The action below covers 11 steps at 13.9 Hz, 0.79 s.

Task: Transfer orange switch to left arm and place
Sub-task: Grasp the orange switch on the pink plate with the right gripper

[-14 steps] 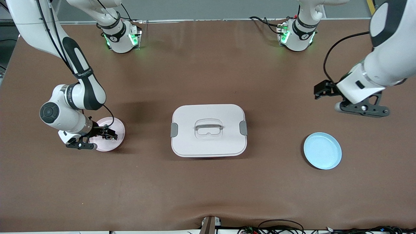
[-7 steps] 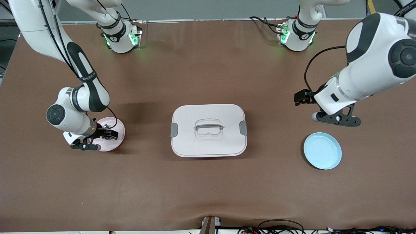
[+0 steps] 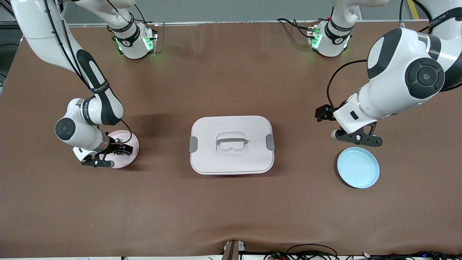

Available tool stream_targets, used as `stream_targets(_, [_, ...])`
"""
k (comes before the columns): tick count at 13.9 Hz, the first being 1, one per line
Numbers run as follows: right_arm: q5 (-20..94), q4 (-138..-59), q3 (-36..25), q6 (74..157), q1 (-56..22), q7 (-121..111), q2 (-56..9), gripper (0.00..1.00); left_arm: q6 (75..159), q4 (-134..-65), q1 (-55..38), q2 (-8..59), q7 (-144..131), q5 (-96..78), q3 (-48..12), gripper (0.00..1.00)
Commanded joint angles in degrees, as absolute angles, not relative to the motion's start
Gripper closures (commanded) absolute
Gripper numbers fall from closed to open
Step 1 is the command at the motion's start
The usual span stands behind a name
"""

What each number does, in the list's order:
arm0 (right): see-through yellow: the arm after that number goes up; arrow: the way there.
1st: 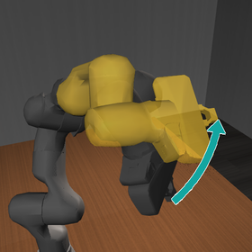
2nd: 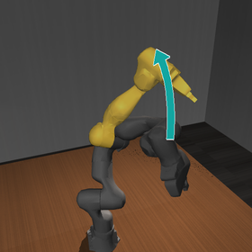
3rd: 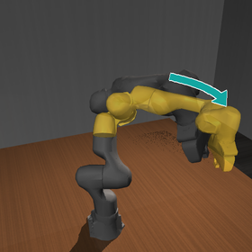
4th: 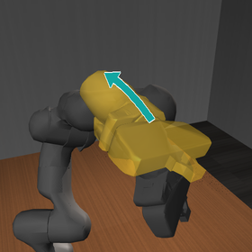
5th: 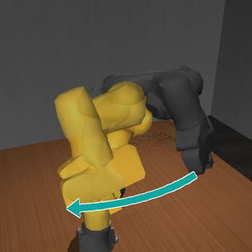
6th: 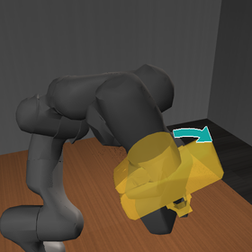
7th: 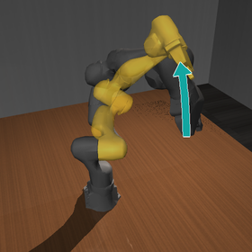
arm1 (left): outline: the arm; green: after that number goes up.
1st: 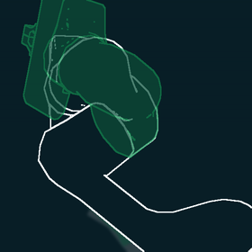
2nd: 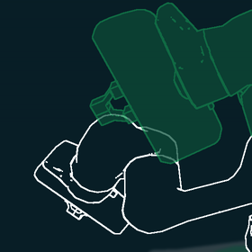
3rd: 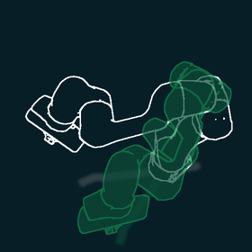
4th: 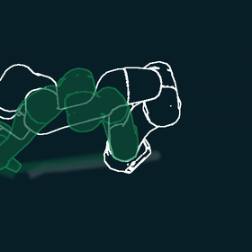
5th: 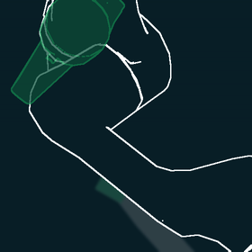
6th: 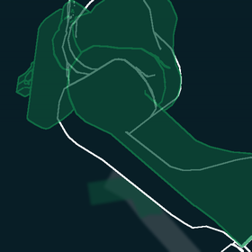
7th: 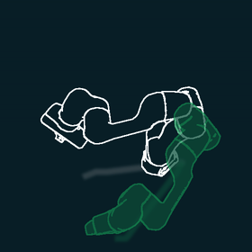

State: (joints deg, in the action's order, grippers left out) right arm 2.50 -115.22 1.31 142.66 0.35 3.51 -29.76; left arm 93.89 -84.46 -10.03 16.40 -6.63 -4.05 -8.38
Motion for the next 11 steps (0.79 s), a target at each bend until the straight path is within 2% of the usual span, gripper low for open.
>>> stream_targets(1, [2.9,-115.3,1.2,143.2,0.1,4.0,-30.3,0.17,94.5,-84.3,-10.8,16.7,-8.0,-4.8,-8.3,0.00])
stream_targets(2, [2.7,-115.3,1.2,143.2,0.1,4.0,-30.3,0.33,94.5,-84.3,-11.2,16.7,-8.5,-4.7,-8.3,0.00])
stream_targets(3, [2.6,-115.3,1.2,143.2,0.1,4.0,-30.4,0.54,94.9,-84.3,-11.2,16.7,-9.0,-4.8,-8.3,0.00])
stream_targets(4, [2.5,-115.3,1.2,143.2,0.0,4.0,-30.4,0.88,95.3,-84.3,-11.4,16.7,-9.1,-4.8,-8.3,0.00])
stream_targets(5, [2.5,-115.3,1.2,143.1,-0.1,4.0,-30.4,1.00,95.4,-84.3,-11.9,16.8,-9.2,-4.8,-8.3,0.00])
stream_targets(9, [2.8,-114.6,1.3,140.7,0.4,5.4,-29.8,1.00,95.5,-84.3,-11.9,16.8,-10.7,-4.8,-8.3,0.00])
stream_targets(11, [3.3,-113.0,1.4,135.2,0.4,9.3,-28.1,1.00,95.5,-84.1,-11.9,16.3,-10.8,-4.8,-8.3,0.00])
